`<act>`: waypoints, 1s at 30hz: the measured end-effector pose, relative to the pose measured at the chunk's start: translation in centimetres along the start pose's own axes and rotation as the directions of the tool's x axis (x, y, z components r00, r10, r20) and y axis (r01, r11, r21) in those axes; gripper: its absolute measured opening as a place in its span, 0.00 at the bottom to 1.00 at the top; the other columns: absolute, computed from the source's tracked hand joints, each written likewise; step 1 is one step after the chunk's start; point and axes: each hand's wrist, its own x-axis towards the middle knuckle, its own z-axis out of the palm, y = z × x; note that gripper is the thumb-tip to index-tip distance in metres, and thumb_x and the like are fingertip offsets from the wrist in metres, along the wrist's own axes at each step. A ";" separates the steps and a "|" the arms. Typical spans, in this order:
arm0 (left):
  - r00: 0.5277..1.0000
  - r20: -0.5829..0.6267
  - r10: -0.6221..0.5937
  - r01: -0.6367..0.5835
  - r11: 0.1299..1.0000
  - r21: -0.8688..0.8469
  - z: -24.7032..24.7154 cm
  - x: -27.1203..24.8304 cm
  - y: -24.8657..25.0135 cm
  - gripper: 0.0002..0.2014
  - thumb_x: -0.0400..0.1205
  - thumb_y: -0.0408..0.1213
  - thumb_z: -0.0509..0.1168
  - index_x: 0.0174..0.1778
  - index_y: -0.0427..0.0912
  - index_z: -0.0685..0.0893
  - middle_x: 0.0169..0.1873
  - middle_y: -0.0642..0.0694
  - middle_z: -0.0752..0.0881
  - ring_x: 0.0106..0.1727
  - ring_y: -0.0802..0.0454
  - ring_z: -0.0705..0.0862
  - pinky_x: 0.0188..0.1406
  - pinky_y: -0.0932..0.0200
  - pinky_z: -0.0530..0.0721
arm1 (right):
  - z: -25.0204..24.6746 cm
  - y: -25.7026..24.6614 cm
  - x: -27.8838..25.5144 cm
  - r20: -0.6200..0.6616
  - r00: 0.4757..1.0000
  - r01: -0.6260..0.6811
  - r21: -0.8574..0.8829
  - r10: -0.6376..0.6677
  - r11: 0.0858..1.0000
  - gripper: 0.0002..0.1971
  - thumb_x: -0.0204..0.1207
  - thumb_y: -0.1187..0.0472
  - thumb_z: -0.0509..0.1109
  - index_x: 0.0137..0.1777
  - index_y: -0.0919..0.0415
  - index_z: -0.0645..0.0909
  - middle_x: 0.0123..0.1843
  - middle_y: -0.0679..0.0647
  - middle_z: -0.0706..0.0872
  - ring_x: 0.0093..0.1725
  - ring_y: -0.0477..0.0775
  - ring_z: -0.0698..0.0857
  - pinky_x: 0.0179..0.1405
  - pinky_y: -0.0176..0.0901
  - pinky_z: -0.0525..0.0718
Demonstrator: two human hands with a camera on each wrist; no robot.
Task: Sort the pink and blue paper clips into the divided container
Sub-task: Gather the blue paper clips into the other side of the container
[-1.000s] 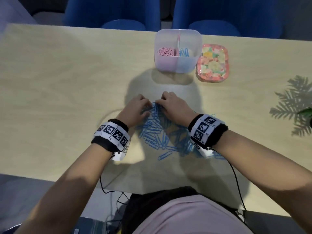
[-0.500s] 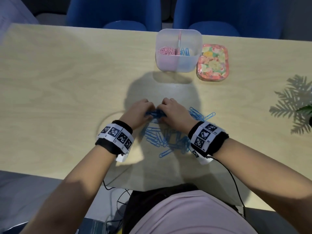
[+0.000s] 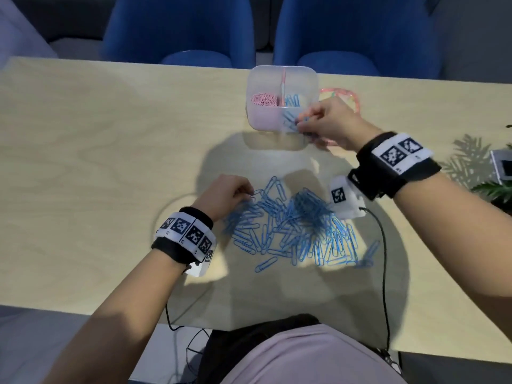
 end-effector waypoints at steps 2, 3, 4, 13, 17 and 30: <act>1.000 -0.015 0.002 -0.003 0.999 -0.040 -0.3 0.7 0.3 0.07 0.76 0.29 0.70 0.48 0.34 0.87 0.44 0.39 0.90 0.43 0.50 0.85 0.47 0.66 0.78 | -2.0 -1.7 3.0 -0.118 0.992 -0.043 0.019 0.045 0.999 0.13 0.73 0.75 0.69 0.30 0.61 0.78 0.22 0.53 0.80 0.12 0.39 0.75 0.15 0.32 0.76; 1.000 -0.023 0.007 -0.008 0.998 -0.057 -0.6 1.1 0.5 0.07 0.76 0.29 0.70 0.48 0.34 0.87 0.43 0.41 0.89 0.42 0.53 0.83 0.45 0.71 0.77 | -2.7 -2.4 4.3 -0.151 0.987 -0.054 0.013 0.055 0.998 0.14 0.73 0.75 0.69 0.28 0.61 0.76 0.25 0.55 0.79 0.12 0.39 0.75 0.15 0.31 0.76; 1.000 -0.029 0.012 -0.014 0.997 -0.074 -0.8 1.6 0.9 0.07 0.76 0.29 0.70 0.48 0.34 0.87 0.42 0.43 0.88 0.41 0.54 0.82 0.42 0.76 0.76 | -3.2 -2.9 5.4 -0.164 0.984 -0.071 -0.002 0.069 0.998 0.15 0.72 0.75 0.69 0.28 0.61 0.75 0.27 0.55 0.78 0.14 0.39 0.76 0.17 0.31 0.78; 0.956 -0.281 0.087 -0.121 0.987 -0.105 -5.4 11.2 8.2 0.07 0.73 0.29 0.67 0.44 0.35 0.88 0.42 0.41 0.88 0.41 0.53 0.80 0.47 0.63 0.79 | -4.0 -3.4 7.7 -0.100 0.982 -0.171 -0.095 0.161 0.981 0.17 0.77 0.70 0.60 0.65 0.74 0.76 0.55 0.66 0.83 0.38 0.52 0.82 0.42 0.42 0.86; 0.950 -0.310 0.027 -0.024 1.000 0.012 -7.2 15.9 11.6 0.11 0.73 0.26 0.62 0.46 0.34 0.87 0.45 0.40 0.88 0.52 0.43 0.85 0.50 0.58 0.79 | -5.0 -2.6 2.8 -0.249 0.957 -0.121 0.123 0.149 0.985 0.15 0.79 0.71 0.58 0.59 0.81 0.77 0.47 0.68 0.84 0.36 0.54 0.82 0.35 0.37 0.86; 0.946 -0.230 0.229 -0.114 0.899 0.422 -4.2 14.1 11.3 0.15 0.83 0.31 0.54 0.56 0.35 0.84 0.56 0.33 0.83 0.60 0.36 0.78 0.60 0.46 0.75 | -2.7 10.3 -14.2 -0.114 0.914 -0.396 -0.460 0.389 0.795 0.09 0.72 0.64 0.69 0.32 0.55 0.75 0.41 0.60 0.85 0.47 0.63 0.86 0.41 0.44 0.75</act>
